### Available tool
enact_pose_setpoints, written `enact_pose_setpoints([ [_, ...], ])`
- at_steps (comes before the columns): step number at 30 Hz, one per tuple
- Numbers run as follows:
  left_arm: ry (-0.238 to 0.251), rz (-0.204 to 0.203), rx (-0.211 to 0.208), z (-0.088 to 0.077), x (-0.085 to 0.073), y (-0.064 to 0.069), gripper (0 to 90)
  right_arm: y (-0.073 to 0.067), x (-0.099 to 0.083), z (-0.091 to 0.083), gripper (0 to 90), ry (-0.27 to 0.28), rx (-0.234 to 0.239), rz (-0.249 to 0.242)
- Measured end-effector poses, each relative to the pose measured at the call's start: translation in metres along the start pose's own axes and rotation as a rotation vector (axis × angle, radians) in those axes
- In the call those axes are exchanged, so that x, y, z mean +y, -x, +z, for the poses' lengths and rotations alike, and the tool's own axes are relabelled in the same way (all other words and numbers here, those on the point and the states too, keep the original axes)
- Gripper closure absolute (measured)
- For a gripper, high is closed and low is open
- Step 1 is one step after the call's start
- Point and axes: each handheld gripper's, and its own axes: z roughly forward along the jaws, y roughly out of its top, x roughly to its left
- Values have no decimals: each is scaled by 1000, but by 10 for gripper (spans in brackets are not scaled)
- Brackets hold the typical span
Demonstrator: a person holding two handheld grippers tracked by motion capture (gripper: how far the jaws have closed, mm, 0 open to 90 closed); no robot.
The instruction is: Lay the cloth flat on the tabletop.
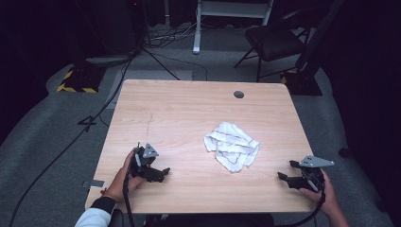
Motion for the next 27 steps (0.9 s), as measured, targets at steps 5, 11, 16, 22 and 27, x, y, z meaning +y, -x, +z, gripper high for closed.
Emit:
enact_pose_setpoints([
  [5, 2, 22, -17, 4, 4, 3, 2, -1, 0, -1, 238, 3, -7, -16],
  [11, 4, 66, -49, 7, 8, 3, 3, 3, 2, -2, 285, 25, 33, -12],
  [16, 0, 94, -79, 12, 15, 0, 3, 4, 11, 5, 351, 6, 11, -53],
  [22, -1, 101, -84, 27, 32, 2, 4, 1, 37, 14, 408, 27, 35, -90],
  [27, -3, 120, -101, 42, 48, 6, 4, -13, 70, 23, 432, 19, 71, -141],
])
